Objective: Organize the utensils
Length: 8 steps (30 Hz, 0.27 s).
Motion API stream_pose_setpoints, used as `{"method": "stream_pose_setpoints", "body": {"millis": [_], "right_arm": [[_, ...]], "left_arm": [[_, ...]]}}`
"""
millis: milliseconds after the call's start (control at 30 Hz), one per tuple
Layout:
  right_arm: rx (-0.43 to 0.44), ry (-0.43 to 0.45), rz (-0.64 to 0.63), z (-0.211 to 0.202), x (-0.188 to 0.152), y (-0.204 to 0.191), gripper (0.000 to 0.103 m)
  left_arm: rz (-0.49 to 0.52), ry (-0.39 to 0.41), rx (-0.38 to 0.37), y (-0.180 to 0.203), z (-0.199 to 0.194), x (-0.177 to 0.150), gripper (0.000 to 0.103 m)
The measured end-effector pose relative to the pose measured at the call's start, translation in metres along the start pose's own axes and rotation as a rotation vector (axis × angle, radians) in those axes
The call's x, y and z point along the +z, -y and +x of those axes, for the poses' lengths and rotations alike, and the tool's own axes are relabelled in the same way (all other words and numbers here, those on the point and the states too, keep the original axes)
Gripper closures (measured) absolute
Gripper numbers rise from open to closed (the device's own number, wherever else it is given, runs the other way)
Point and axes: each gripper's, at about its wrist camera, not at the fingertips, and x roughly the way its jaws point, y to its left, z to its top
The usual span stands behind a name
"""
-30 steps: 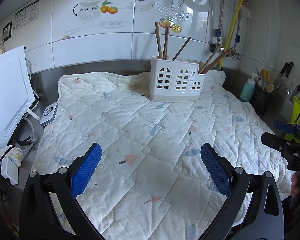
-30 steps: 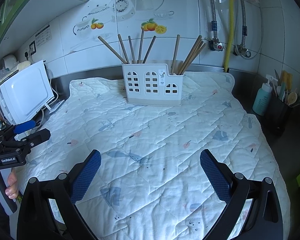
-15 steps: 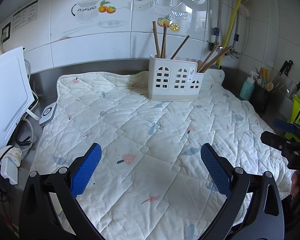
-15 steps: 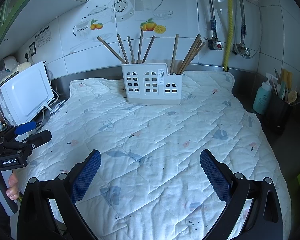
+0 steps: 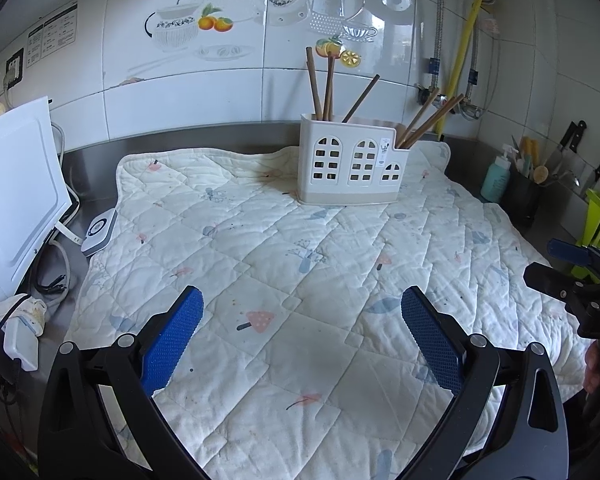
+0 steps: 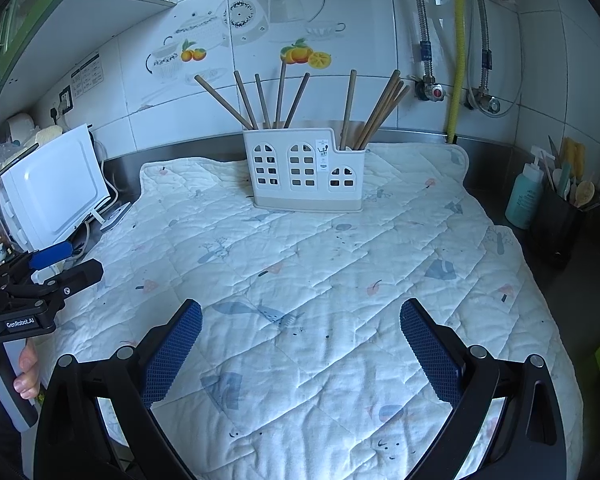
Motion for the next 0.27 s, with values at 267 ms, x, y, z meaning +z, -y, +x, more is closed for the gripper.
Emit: {"method": "stream_pose_setpoints", "body": {"millis": [267], "right_arm": [[0.002, -0.004, 0.004, 0.0016, -0.0001, 0.0024, 0.007]], "left_arm": [[0.013, -0.010, 0.001, 0.0030, 0.0023, -0.0002, 0.005]]}}
